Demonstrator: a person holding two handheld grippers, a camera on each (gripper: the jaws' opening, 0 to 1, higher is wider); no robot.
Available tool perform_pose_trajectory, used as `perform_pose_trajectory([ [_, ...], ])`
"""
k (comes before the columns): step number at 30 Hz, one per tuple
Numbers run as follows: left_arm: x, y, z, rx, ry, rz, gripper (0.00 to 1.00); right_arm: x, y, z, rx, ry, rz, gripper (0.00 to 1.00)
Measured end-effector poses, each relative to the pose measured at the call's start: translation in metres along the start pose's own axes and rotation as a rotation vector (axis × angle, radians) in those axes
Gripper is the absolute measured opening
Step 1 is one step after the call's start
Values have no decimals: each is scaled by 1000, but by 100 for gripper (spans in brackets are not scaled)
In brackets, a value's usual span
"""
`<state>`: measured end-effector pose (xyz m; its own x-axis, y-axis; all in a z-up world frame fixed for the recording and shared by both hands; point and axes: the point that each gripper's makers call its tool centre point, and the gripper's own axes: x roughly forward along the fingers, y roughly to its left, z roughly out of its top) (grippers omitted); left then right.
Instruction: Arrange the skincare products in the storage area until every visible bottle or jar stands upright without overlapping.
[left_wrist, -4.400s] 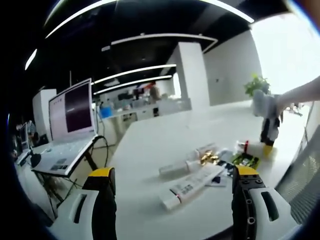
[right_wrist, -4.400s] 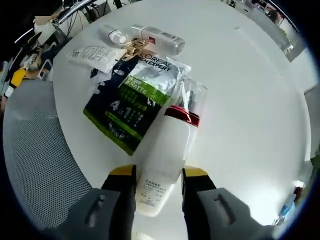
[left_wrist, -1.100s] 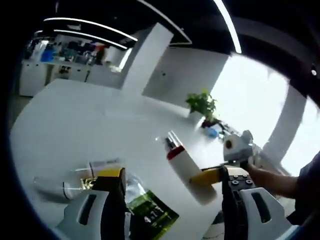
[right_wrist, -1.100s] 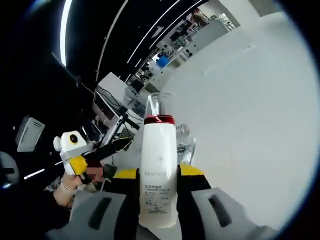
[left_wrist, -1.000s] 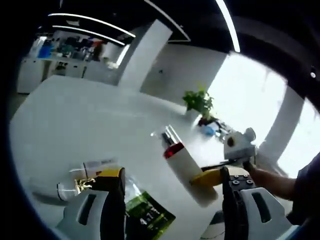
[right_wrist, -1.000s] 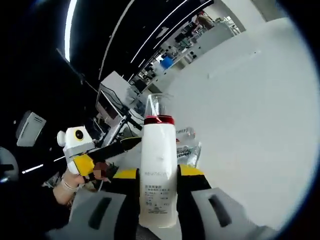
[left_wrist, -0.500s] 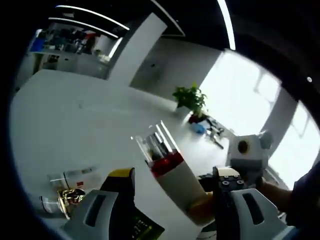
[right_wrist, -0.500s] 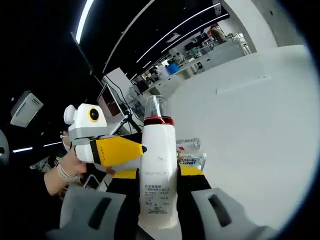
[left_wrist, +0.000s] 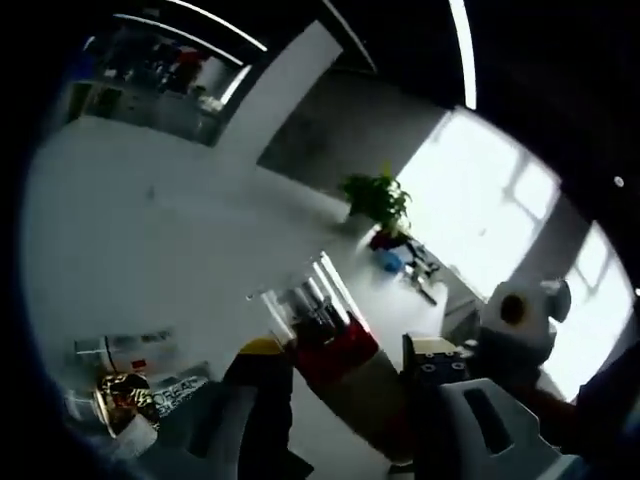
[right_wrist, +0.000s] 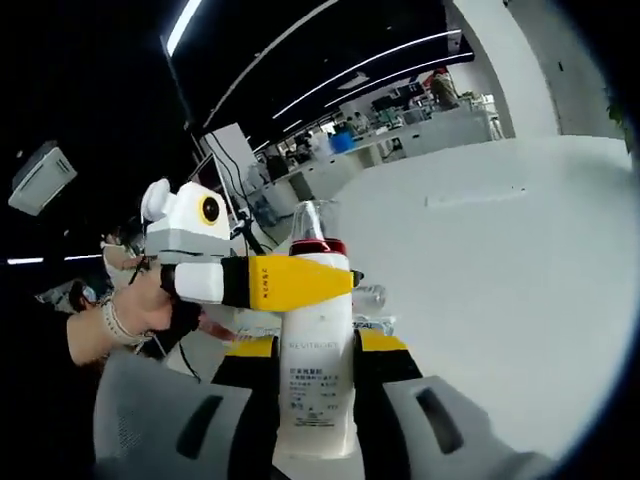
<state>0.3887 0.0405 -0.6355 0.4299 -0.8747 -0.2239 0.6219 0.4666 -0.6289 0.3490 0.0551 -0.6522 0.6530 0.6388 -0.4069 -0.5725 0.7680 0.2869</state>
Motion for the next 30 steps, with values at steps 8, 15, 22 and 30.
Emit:
perform_pose_trajectory([
  [8, 5, -8, -1, -67, -46, -38, 32, -2, -3, -12, -78, 38, -64, 27],
  [15, 11, -9, -4, -92, -46, -42, 28, -3, -12, -18, -161, 63, -101, 27],
  [22, 18, -17, -4, 31, -51, -40, 27, -3, -19, -24, -165, 112, -113, 28],
  [30, 21, -21, -5, 157, -73, -68, 27, -1, -26, -27, -245, 146, -106, 28],
])
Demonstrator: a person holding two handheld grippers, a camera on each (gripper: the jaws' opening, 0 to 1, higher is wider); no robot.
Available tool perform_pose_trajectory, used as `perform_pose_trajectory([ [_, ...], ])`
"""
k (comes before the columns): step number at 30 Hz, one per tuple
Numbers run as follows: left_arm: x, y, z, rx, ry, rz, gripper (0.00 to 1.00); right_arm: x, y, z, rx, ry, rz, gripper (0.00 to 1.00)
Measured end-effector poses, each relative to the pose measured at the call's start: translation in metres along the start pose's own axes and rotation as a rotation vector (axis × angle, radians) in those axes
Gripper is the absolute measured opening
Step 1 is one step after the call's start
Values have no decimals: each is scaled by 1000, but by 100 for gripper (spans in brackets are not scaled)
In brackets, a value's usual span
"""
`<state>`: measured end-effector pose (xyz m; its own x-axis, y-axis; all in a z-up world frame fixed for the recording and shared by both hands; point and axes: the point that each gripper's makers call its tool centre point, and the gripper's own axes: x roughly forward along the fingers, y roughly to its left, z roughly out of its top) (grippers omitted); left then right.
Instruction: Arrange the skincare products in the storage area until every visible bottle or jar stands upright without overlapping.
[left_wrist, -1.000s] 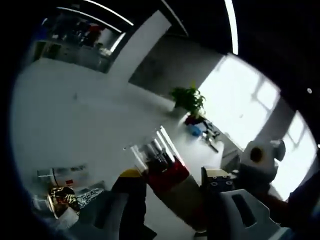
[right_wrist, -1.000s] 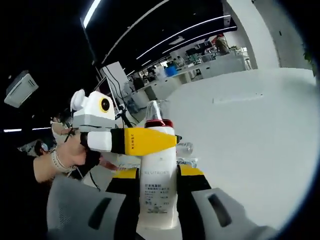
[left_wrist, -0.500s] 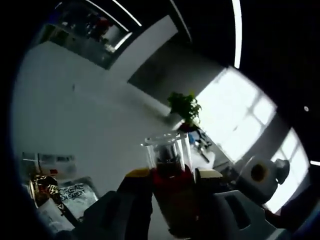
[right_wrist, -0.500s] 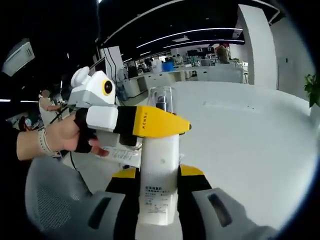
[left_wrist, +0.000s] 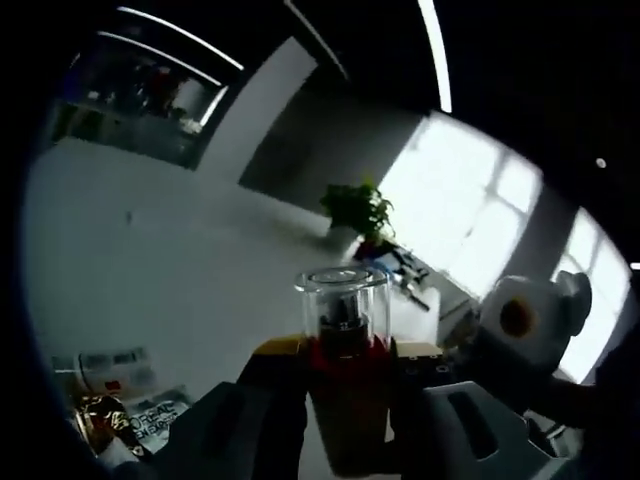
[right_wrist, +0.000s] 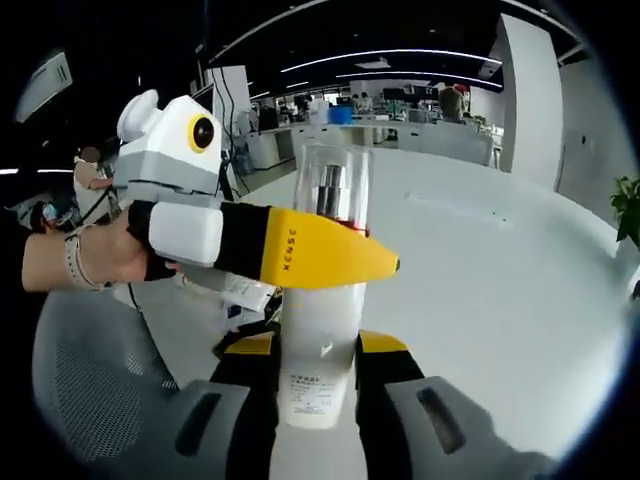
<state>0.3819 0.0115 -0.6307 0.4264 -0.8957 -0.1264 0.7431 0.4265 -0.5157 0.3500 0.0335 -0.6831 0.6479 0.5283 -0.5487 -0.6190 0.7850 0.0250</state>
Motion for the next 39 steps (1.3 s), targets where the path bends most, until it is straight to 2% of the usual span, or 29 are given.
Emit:
perform_pose_trajectory([
  [5, 3, -7, -4, 137, 16, -27, 27, 1, -1, -6, -17, 18, 18, 29],
  [12, 8, -6, -13, 166, 20, -39, 27, 4, -5, -18, -42, 60, 38, 29],
  [15, 10, -8, -18, 232, 19, -66, 27, 5, -4, -23, -66, 76, 33, 29],
  [19, 11, -4, -21, 249, 24, -47, 26, 4, -8, -25, -84, 77, 17, 31],
  [23, 10, -1, -19, 261, 13, -32, 26, -5, -12, -29, -45, 70, 15, 35],
  [27, 9, 6, -17, 267, 6, -17, 26, -21, -25, -45, 8, 91, -13, 34],
  [29, 9, 10, -17, 269, 4, -5, 26, -29, -29, -45, 76, 66, -12, 34],
  [31, 8, 11, -17, 276, 6, -3, 26, -41, -36, -40, 106, 28, -27, 35],
  [34, 8, 10, -19, 274, 9, -10, 26, -53, -43, -21, 166, -68, -12, 35],
  [36, 8, 8, -19, 256, 9, -18, 26, -61, -46, 4, 267, -198, 35, 32],
  [37, 8, 6, -19, 252, 9, -28, 26, -64, -48, 11, 299, -225, 47, 31],
  [38, 8, 4, -20, 249, 10, -36, 26, -68, -50, 23, 297, -279, 55, 31],
  [39, 8, 2, -20, 250, 10, -46, 26, -69, -50, 29, 303, -300, 62, 33],
])
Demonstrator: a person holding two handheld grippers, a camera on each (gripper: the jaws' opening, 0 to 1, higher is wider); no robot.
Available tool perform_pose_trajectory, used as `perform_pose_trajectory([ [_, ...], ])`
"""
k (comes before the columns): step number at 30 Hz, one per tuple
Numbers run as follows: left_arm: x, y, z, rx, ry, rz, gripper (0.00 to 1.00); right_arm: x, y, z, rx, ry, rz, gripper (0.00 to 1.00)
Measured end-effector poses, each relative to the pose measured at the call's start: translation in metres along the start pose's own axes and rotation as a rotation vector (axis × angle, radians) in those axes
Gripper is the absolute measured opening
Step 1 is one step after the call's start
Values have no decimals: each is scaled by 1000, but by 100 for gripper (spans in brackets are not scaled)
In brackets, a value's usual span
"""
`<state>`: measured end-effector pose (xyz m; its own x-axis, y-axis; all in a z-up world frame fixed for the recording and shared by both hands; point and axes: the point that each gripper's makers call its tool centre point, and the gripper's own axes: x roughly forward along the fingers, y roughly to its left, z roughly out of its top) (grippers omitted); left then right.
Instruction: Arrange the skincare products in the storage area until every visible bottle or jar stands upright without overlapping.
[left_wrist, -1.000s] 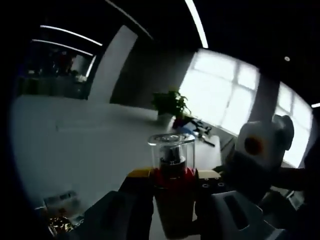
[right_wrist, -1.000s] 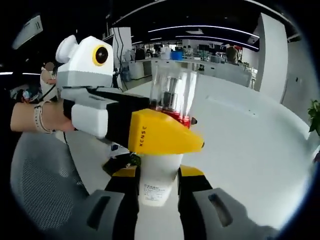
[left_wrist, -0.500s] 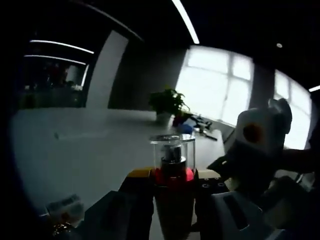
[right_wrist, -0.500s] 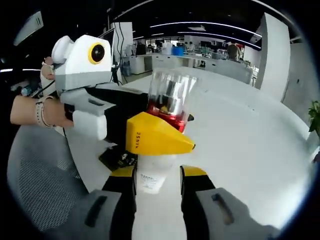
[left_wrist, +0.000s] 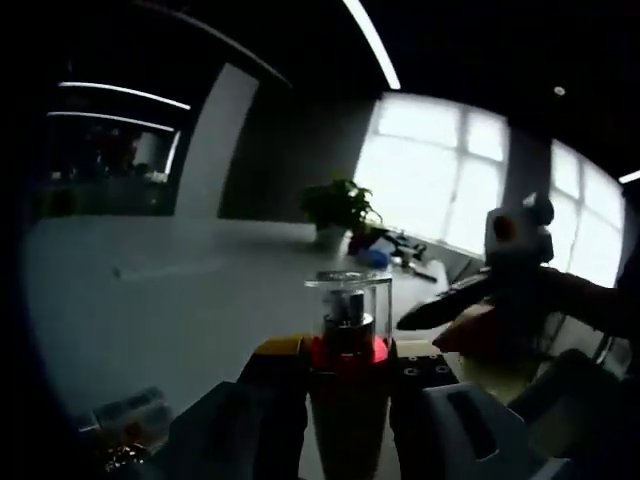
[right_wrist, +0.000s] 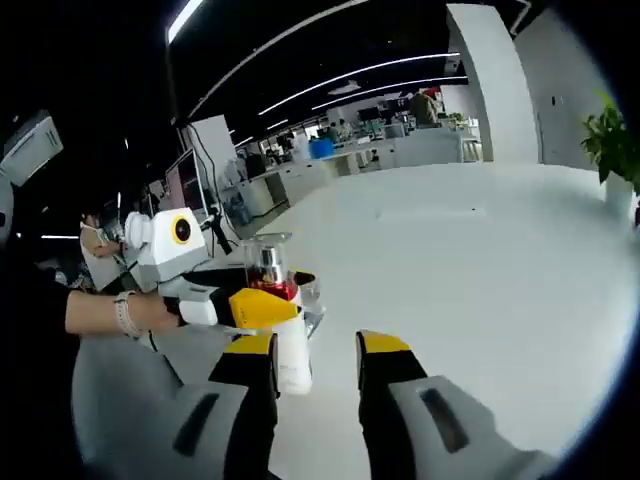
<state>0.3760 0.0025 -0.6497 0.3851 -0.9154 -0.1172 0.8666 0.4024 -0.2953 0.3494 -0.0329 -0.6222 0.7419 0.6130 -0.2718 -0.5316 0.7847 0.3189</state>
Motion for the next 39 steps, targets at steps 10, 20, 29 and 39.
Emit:
perform_pose_trajectory([
  [10, -1, -23, 9, 26, -18, -94, 26, 25, 33, 16, -33, -31, 148, 40],
  [20, -9, -51, 9, 41, -32, -254, 26, 27, 57, 18, -72, -20, 305, 36],
  [29, -19, -80, 7, 70, -11, -433, 26, 13, 79, 11, -114, 52, 509, 34],
  [39, -24, -90, -3, 105, 48, -525, 27, 12, 88, 1, -140, 90, 612, 30],
])
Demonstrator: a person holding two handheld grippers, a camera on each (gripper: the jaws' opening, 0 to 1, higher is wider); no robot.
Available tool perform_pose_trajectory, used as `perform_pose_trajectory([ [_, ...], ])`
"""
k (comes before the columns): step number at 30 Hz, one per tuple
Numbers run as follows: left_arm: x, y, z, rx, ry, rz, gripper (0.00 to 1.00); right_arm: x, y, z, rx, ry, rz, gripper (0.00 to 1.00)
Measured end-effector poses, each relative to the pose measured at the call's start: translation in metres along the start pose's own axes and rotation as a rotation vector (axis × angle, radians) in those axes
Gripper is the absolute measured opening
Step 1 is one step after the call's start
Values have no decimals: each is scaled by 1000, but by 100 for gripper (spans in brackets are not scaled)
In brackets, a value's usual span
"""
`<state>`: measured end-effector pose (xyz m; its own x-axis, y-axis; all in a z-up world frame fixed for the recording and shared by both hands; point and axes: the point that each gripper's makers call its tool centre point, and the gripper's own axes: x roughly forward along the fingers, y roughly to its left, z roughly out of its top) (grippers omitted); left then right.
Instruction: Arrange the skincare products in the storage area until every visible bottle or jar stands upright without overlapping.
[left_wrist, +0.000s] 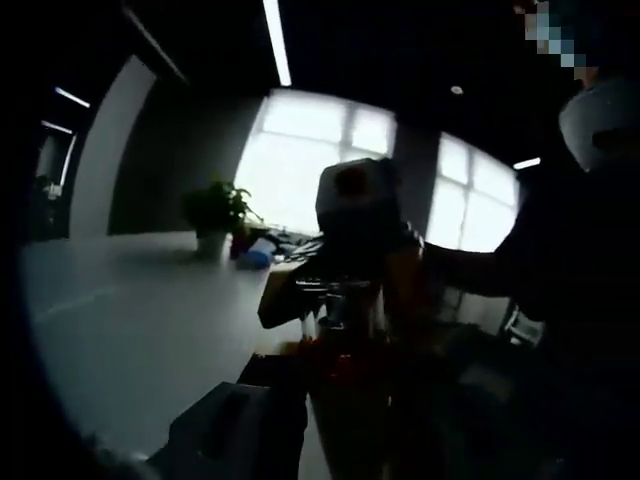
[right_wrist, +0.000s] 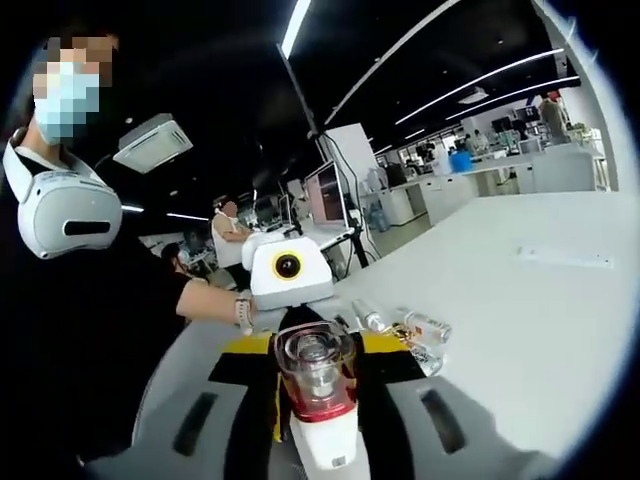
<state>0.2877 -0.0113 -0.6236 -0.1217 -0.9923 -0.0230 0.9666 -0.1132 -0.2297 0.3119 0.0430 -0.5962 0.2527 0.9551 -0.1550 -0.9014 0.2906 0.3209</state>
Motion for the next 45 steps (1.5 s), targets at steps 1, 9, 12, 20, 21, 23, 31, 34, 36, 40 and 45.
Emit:
perform_pose_trajectory([
  [1, 0, 0, -1, 2, 9, -4, 27, 0, 0, -2, -10, 10, 5, 30],
  [9, 1, 8, 1, -27, 4, 6, 27, 0, -9, 3, 36, -21, -81, 28],
  [12, 3, 16, -1, -38, 11, 38, 27, 1, -17, 1, 12, 11, -151, 28],
  [20, 3, 35, -6, 4, 63, 154, 30, -3, -38, -4, 29, 18, -300, 27],
  [21, 3, 37, -6, 7, 62, 161, 31, -3, -39, -4, 32, 15, -308, 27],
  [23, 4, 41, -4, 24, 66, 194, 31, -3, -44, -4, 20, 14, -348, 27],
  [31, 5, 66, -3, 98, 110, 366, 31, -6, -66, -8, -7, 68, -534, 26],
  [34, 6, 70, -7, 116, 124, 402, 32, -5, -69, -10, -11, 88, -572, 26],
  [36, 5, 73, -8, 114, 124, 434, 32, -4, -71, -11, -8, 89, -594, 26],
  [40, 0, 85, -13, 150, 148, 536, 35, -3, -75, -10, -37, 88, -658, 26],
  [45, -3, 91, -23, 129, 171, 605, 47, -3, -76, -9, -57, 101, -720, 26],
])
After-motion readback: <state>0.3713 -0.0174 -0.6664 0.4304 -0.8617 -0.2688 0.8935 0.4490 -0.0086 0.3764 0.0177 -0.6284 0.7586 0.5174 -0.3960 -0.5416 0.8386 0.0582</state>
